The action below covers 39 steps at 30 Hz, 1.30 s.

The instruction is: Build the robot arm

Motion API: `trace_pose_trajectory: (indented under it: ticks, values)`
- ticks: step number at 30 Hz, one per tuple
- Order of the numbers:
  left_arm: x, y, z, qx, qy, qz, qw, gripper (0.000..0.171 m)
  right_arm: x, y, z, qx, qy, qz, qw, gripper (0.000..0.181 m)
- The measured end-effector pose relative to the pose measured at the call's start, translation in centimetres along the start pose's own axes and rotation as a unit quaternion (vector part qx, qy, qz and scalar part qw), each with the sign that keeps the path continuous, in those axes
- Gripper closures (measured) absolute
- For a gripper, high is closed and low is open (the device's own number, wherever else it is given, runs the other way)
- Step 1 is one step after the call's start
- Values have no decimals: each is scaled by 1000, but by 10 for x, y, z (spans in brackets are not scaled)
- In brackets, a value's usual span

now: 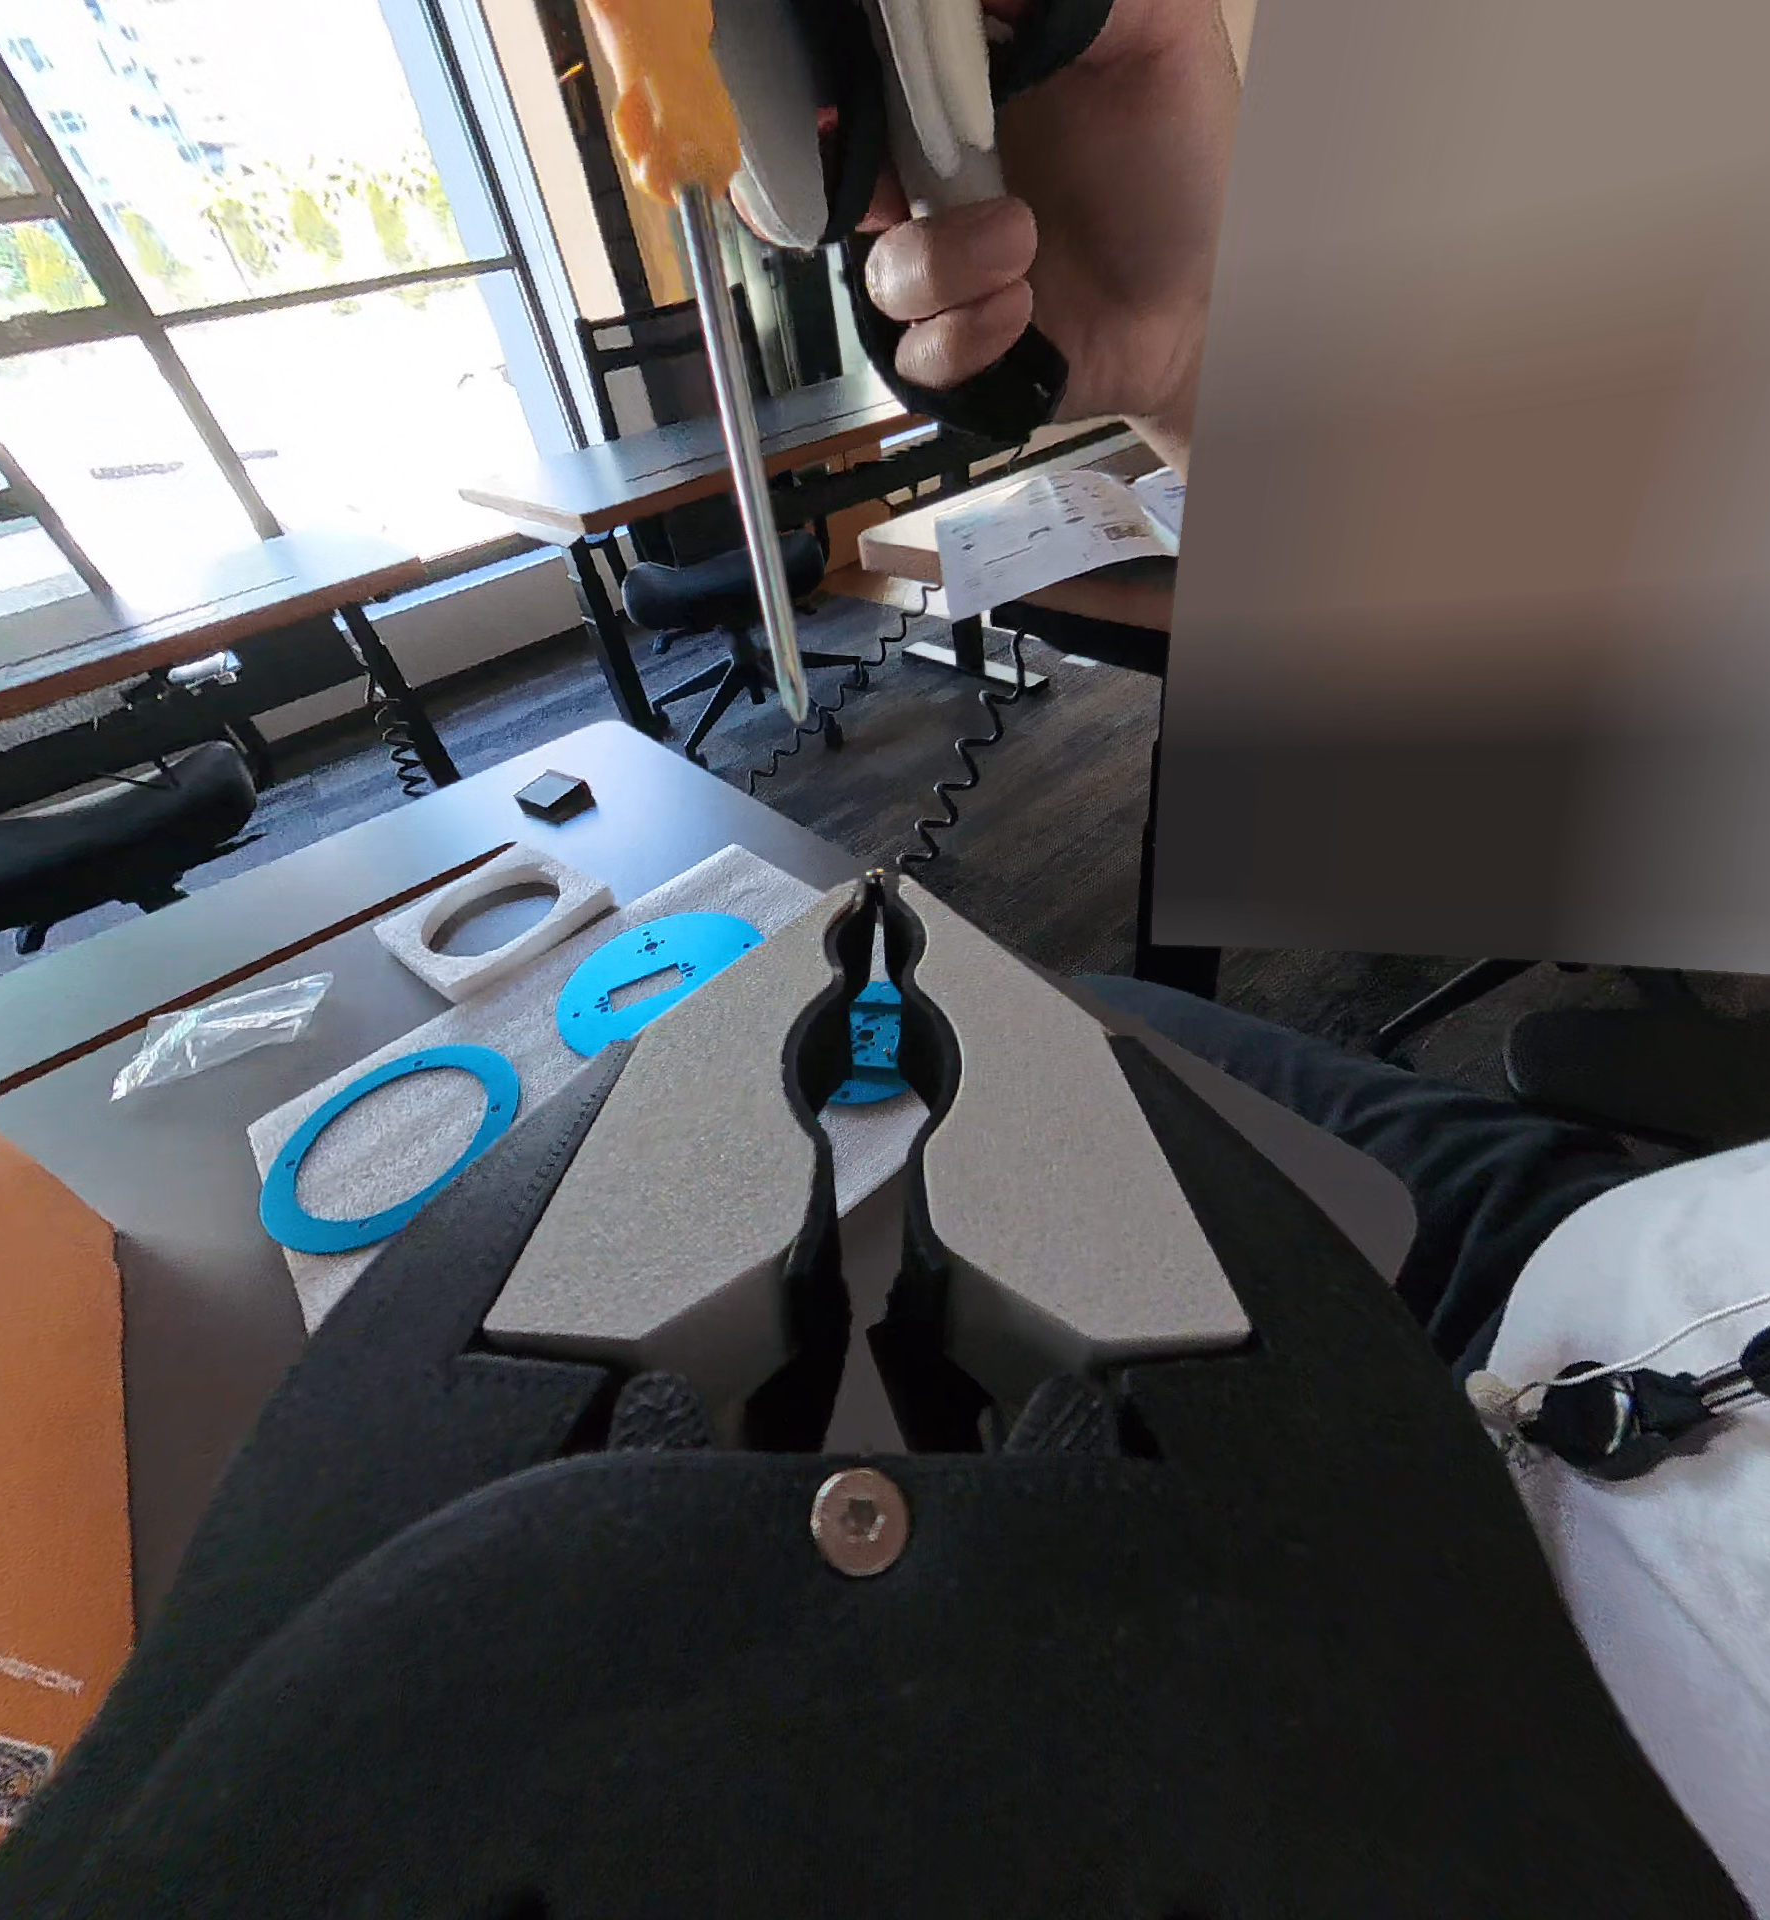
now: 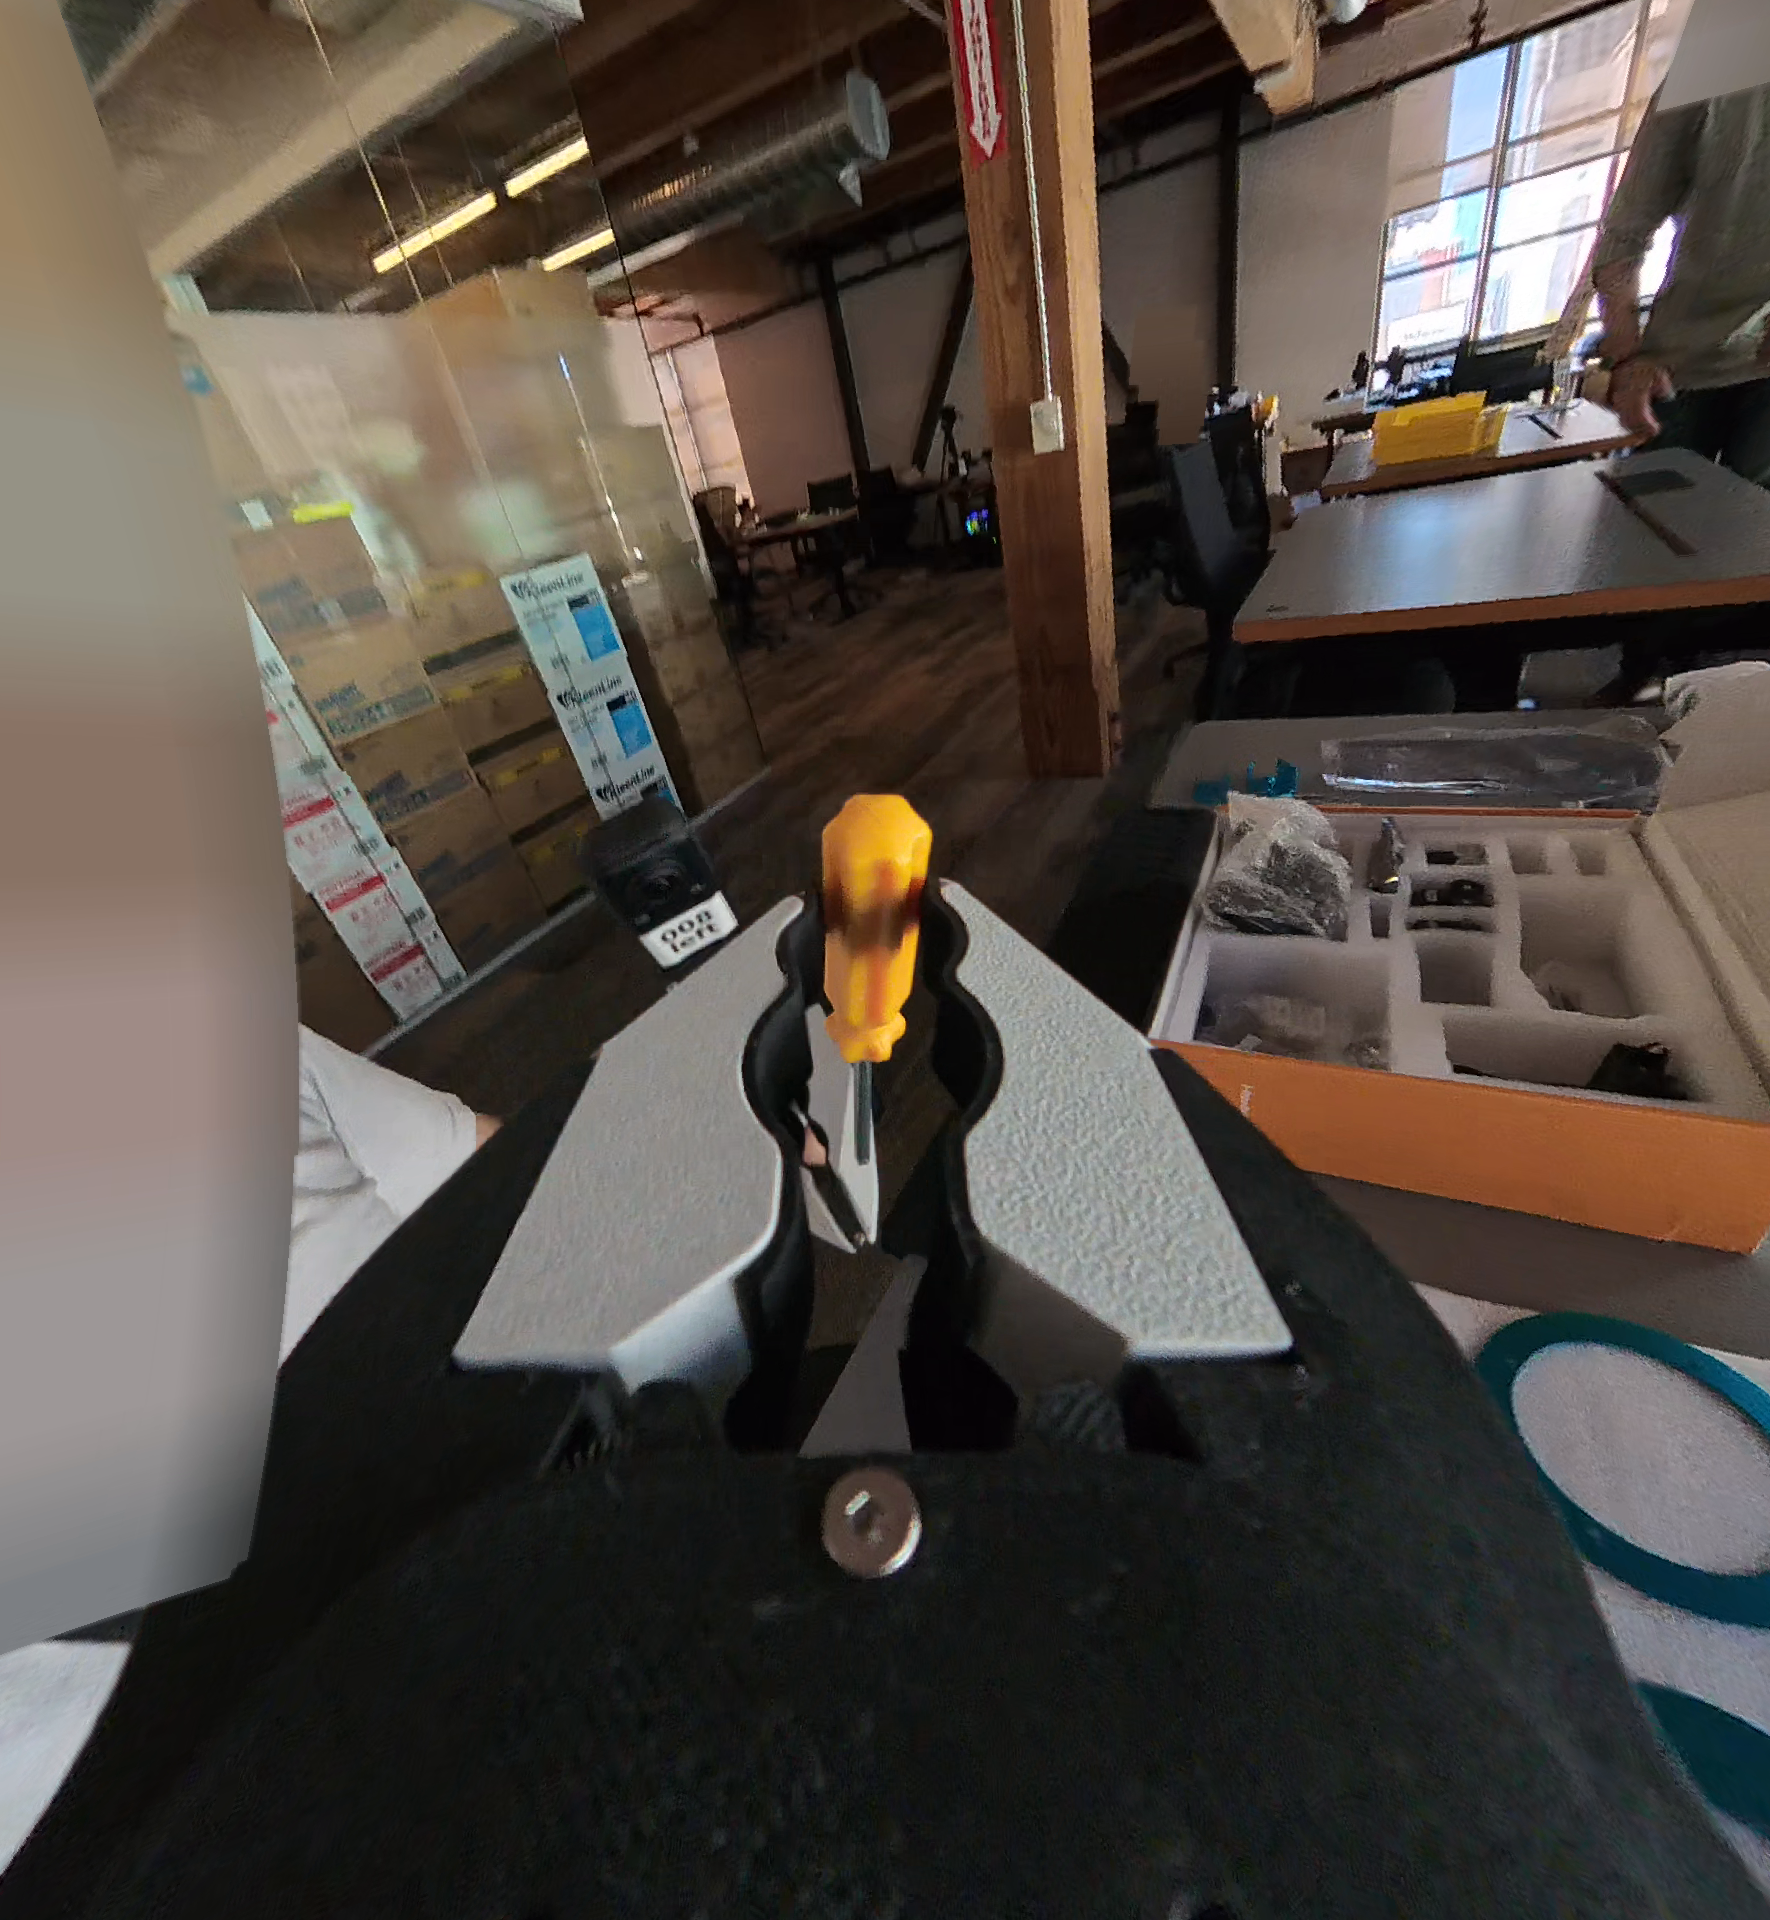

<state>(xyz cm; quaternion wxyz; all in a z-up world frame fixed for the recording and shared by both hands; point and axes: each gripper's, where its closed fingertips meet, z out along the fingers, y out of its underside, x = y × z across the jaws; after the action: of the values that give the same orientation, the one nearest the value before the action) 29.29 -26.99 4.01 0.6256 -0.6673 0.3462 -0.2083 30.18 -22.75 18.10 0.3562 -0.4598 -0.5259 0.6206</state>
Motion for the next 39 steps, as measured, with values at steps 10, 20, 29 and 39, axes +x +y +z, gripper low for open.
trace_pose_trajectory:
  ticks: [10, 20, 29, 39]
  values:
    - [28, -57, -15, 69, 15, 23, 997, 171, -53, -24, -9, -8, -19, -16, 1000, 165]
    - [38, -67, -15, 75, 23, 18, 997, 171, -62, -25, -10, -5, -20, -14, 1000, 165]
    - [38, -70, -15, 75, 18, 17, 997, 171, -61, -23, -10, -11, -18, -12, 1000, 165]
    - [41, -71, -16, 76, 25, 12, 997, 171, -62, -19, -9, -18, -26, -7, 999, 165]
